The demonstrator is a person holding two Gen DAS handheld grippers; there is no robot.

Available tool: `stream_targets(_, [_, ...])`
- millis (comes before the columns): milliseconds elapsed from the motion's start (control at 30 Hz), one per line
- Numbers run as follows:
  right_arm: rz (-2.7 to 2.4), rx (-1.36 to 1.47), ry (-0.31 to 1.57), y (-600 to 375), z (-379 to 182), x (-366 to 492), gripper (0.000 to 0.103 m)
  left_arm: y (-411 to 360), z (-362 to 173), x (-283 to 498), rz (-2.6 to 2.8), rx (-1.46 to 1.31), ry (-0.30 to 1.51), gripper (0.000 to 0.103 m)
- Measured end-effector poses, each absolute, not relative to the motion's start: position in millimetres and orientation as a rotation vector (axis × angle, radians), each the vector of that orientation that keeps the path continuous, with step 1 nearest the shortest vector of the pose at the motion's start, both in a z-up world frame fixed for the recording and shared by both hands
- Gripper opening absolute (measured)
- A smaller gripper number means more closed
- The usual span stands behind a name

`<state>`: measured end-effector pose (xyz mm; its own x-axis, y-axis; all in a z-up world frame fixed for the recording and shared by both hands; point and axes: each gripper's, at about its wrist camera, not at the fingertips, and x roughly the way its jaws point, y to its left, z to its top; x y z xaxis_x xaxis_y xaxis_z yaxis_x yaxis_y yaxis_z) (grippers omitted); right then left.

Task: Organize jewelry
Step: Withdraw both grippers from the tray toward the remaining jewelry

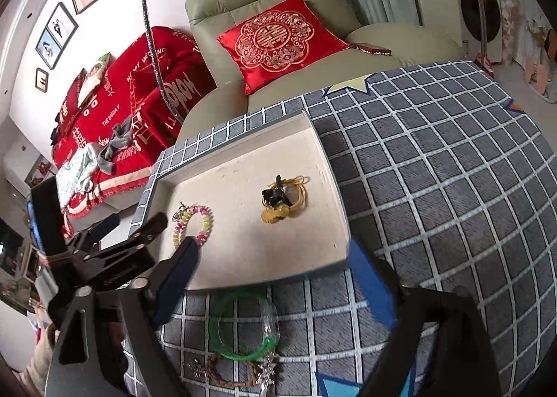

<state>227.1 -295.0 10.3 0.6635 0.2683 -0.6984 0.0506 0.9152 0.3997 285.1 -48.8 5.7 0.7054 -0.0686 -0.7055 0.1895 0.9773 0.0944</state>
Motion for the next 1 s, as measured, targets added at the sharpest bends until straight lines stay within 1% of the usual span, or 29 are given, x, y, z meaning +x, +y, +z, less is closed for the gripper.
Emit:
stream_targets(133, [0.143,0.416,0.811,-296.2,11.7,209.5,0.103,-38.7,13.0,260.2,-0.159,0.173,0.763,0.103])
stream_targets(267, [0.139,0.402,0.873,-294.6,9.9,200.4,0.103,-30.2,11.8,237.0,-0.210,0.169,0.796,0.103])
stream_targets(433, [0.145,0.421,0.904,-295.8,4.5,184.7,0.103,-21.6,4.8,201.8,-0.249,0.171,0.819,0.103])
stream_targets(633, [0.151,0.369,0.963,-283.5,-10.6,158.4,0.103,-17.9,-14.2,162.9,-0.280,0.192,0.852,0.103])
stream_targets(1000, [0.135,0.283,1.046,-268.5,-42.9,111.9,0.103,-33.7,-40.2,138.0,-0.357,0.255,0.895,0.103])
